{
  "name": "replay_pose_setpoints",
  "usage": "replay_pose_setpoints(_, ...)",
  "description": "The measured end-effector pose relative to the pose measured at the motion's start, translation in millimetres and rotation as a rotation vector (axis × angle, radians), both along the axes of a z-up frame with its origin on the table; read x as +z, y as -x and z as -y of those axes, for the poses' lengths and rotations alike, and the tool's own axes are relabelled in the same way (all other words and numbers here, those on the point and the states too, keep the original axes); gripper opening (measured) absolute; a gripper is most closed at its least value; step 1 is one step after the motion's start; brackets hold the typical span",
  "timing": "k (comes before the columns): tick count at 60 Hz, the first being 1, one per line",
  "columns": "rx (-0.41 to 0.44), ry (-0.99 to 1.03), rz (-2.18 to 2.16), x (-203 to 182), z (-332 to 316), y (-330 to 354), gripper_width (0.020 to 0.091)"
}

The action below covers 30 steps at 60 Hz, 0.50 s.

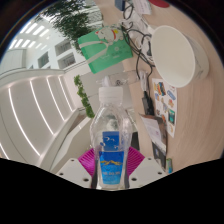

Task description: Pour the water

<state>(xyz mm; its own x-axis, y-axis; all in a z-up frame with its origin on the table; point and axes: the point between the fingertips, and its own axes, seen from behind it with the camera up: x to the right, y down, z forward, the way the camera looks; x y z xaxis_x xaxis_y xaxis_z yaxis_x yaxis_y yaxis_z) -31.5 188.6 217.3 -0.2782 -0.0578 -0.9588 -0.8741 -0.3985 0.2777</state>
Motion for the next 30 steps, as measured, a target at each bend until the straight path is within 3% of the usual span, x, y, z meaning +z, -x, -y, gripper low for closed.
replay_pose_setpoints(13, -0.047, -0.027, -0.55, 13, 30, -62, 0.0362)
replay_pose_setpoints(16, -0.068, 0.001, -0.579, 16, 12, -62, 0.0362)
replay_pose_setpoints(26, -0.027, 0.011, -0.547, 18, 16, -57, 0.0362)
replay_pose_setpoints(30, 0.055, -0.058, -0.38, 16, 36, -46, 0.0363)
